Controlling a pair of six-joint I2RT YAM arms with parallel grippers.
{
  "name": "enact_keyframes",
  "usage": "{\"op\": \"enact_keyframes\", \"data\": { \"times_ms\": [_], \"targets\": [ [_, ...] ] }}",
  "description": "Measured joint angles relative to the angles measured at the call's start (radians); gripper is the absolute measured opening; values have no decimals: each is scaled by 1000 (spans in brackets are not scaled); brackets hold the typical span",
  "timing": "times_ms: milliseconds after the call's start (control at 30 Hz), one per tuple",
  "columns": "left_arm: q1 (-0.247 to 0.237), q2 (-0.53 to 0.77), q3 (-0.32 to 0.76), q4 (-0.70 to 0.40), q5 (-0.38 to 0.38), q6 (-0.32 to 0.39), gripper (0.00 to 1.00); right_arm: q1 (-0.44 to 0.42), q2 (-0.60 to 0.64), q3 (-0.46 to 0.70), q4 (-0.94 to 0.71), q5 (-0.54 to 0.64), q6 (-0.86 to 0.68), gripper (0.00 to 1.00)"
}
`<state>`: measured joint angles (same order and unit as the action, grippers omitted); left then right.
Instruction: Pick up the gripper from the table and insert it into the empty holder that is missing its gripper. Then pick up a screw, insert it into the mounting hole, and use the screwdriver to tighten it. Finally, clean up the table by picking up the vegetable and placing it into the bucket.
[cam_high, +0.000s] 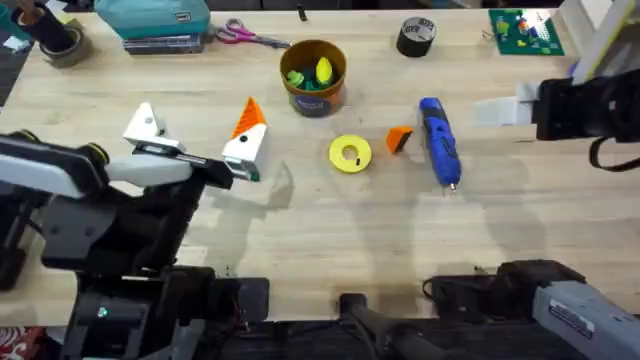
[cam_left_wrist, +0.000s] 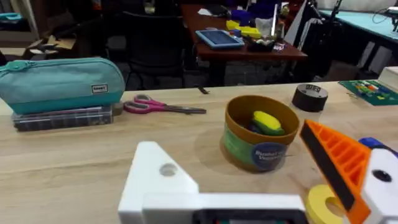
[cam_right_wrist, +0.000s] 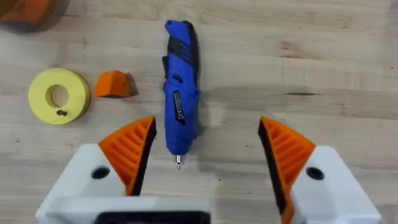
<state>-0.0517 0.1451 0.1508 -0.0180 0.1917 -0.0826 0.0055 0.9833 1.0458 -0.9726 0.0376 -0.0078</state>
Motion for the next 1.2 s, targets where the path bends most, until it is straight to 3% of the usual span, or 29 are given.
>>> {"op": "enact_keyframes", "data": {
  "times_ms": [300,633,1200],
  "targets": [
    [0,-108,-79,15,9,0,986,0,0,0,0,0,0,995],
    [0,-140,-139,101,89,0,986,0,0,0,0,0,0,996],
    [0,-140,-139,72,666,0,985,0,0,0,0,0,0,996]
  ]
}}
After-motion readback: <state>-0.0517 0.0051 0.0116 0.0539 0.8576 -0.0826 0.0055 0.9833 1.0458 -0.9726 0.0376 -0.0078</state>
